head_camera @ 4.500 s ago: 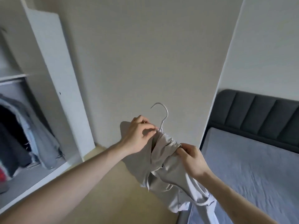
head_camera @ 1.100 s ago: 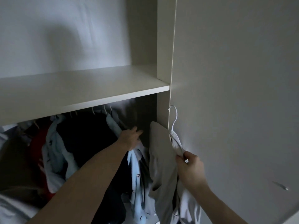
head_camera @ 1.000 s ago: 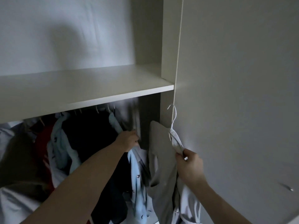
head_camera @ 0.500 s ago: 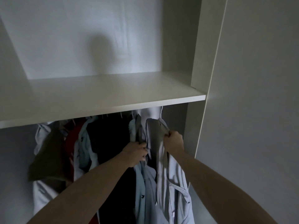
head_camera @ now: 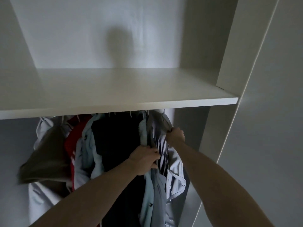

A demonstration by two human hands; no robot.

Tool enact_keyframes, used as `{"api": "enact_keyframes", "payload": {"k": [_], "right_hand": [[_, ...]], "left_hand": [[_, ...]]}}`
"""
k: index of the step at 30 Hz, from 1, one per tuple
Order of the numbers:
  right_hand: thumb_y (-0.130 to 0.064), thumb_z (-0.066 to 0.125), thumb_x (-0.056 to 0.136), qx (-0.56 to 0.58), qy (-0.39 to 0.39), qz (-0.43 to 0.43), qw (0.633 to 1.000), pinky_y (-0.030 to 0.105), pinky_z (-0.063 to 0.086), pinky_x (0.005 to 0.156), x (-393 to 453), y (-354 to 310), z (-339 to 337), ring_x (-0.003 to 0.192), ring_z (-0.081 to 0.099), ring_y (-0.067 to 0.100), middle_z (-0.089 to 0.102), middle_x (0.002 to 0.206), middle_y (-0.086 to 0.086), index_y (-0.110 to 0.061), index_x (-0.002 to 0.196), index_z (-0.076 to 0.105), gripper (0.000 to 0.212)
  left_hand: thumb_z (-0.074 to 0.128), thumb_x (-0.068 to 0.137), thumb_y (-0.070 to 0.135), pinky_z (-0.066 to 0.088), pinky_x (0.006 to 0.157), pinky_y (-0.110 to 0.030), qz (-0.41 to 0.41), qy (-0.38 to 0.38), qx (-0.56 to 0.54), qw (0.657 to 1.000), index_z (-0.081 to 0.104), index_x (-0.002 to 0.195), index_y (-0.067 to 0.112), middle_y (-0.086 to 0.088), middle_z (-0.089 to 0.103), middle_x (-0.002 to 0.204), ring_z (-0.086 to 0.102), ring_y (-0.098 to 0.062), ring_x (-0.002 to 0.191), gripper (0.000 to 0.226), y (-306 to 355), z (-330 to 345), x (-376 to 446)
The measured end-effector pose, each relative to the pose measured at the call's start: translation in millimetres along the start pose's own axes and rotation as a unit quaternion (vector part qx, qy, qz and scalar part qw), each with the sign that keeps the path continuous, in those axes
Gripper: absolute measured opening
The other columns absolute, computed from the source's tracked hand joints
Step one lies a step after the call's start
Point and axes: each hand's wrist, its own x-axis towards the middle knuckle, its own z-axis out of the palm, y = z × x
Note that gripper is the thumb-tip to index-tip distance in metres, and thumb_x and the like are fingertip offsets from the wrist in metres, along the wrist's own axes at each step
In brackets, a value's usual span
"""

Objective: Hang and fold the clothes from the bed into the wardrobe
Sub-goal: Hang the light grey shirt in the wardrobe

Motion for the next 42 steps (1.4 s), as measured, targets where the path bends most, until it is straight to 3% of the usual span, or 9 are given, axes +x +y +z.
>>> {"api": "enact_keyframes", "payload": {"k": [12,18,22,25,28,31,35,38,42], "right_hand": [[-0.024,0.048,0.101,-0.043,-0.062,-0.021,0.997,0.028,0.047,0.072,1,20,-4,0.105,0.068,0.035,0.072,0.111,0.017,-0.009,0.121,0.069,0.032],[-0.021,0.053,0.105,-0.051,-0.151,-0.007,0.987,0.028,0.048,0.086,2,20,-20,0.117,0.063,0.031,0.065,0.131,0.018,-0.004,0.132,0.063,0.033],[-0.018,0.056,0.104,-0.079,-0.203,-0.017,0.976,0.011,0.040,0.066,-6,21,-29,0.102,0.055,0.016,0.063,0.138,0.010,-0.006,0.143,0.055,0.041],[-0.017,0.058,0.102,-0.088,-0.208,-0.010,0.974,0.027,0.048,0.104,-15,17,-38,0.130,0.056,0.024,0.056,0.147,0.010,-0.006,0.144,0.053,0.043],[-0.007,0.058,0.100,-0.071,-0.205,0.009,0.976,0.035,0.043,0.113,-31,17,-44,0.139,0.050,0.028,0.051,0.152,0.012,-0.005,0.150,0.045,0.051],[-0.004,0.058,0.099,-0.042,-0.184,0.027,0.982,0.030,0.054,0.098,-49,20,-45,0.134,0.056,0.029,0.046,0.156,0.013,-0.010,0.158,0.035,0.064],[0.001,0.052,0.096,-0.027,-0.155,0.054,0.986,0.024,0.048,0.052,-77,26,-38,0.075,0.066,0.021,0.059,0.139,0.016,-0.023,0.162,0.025,0.074],[-0.005,0.053,0.097,-0.077,-0.117,0.046,0.989,0.035,0.061,0.076,-109,26,-42,0.103,0.071,0.032,0.064,0.133,0.018,-0.013,0.155,0.038,0.060],[-0.012,0.054,0.099,-0.069,-0.120,0.053,0.989,0.026,0.049,0.097,-166,29,-55,0.127,0.061,0.027,0.059,0.143,0.012,-0.017,0.155,0.041,0.058]], "left_hand": [[0.052,0.100,0.039,0.041,0.102,-0.040,-0.007,0.098,-0.053,0.994,0.049,0.139,0.026,0.003,0.042,0.147,0.049,-0.023,0.129,0.042,2,-1,-6],[0.045,0.100,0.024,0.037,0.103,-0.035,-0.090,0.084,-0.127,0.984,0.050,0.142,0.024,0.003,0.036,0.154,0.037,-0.021,0.135,0.043,-10,-21,-20],[0.047,0.098,0.022,0.039,0.099,-0.033,-0.112,0.075,-0.136,0.982,0.053,0.136,0.023,0.003,0.042,0.148,0.044,-0.021,0.126,0.038,-11,-31,-32],[0.048,0.095,0.019,0.041,0.094,-0.034,-0.130,0.076,-0.151,0.977,0.056,0.130,0.023,0.004,0.047,0.141,0.047,-0.019,0.118,0.036,-8,-43,-41],[0.049,0.095,0.017,0.039,0.093,-0.031,-0.134,0.076,-0.166,0.974,0.057,0.129,0.024,0.006,0.047,0.140,0.047,-0.017,0.118,0.036,-5,-52,-49],[0.051,0.093,0.017,0.038,0.093,-0.029,-0.136,0.078,-0.181,0.971,0.058,0.127,0.024,0.007,0.047,0.137,0.046,-0.016,0.118,0.036,-2,-56,-55],[0.051,0.090,0.016,0.040,0.092,-0.033,-0.126,0.074,-0.175,0.974,0.059,0.126,0.023,0.005,0.048,0.135,0.047,-0.018,0.117,0.038,-5,-57,-67],[0.053,0.089,0.015,0.041,0.094,-0.033,-0.122,0.065,-0.180,0.974,0.058,0.127,0.023,0.006,0.047,0.135,0.046,-0.019,0.117,0.039,-6,-59,-77],[0.054,0.089,0.016,0.040,0.098,-0.035,-0.093,0.047,-0.180,0.978,0.057,0.129,0.023,0.004,0.045,0.134,0.045,-0.021,0.120,0.040,2,-70,-95]]}}
